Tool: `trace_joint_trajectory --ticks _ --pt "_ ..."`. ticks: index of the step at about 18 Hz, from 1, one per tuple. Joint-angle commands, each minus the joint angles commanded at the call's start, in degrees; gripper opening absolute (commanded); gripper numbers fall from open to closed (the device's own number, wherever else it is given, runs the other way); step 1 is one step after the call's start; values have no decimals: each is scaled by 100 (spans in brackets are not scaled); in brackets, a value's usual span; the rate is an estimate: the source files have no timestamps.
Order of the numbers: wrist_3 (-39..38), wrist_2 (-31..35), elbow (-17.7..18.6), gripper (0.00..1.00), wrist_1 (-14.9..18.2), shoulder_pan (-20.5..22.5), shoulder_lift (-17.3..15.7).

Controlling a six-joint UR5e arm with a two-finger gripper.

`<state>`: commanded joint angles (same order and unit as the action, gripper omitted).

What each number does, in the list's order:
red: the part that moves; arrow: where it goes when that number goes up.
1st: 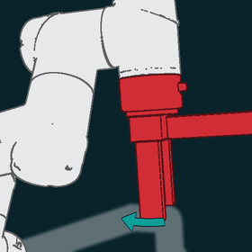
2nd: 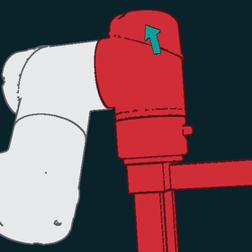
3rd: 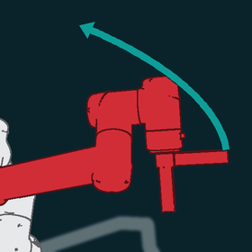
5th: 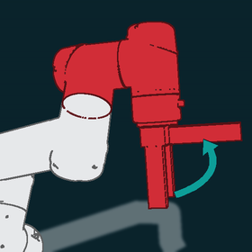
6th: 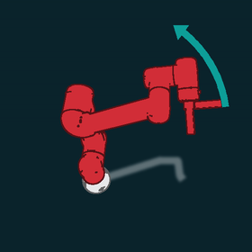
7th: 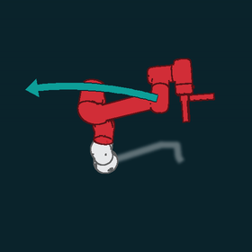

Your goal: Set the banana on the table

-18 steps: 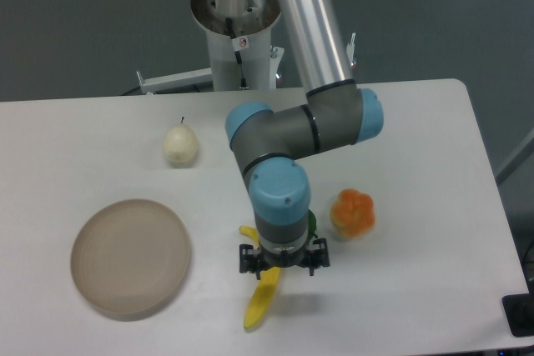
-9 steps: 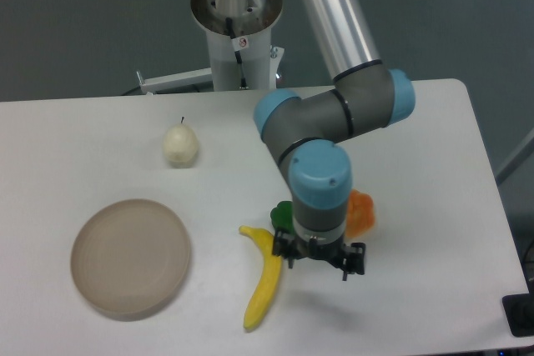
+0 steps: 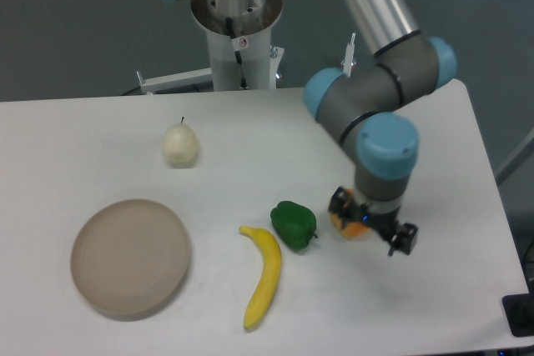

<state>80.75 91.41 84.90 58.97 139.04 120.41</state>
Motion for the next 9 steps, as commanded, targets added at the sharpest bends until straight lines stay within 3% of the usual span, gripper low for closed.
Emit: trace_joint_trajectory --ticks 9 --pt "205 -18 62 100 -9 106 0"
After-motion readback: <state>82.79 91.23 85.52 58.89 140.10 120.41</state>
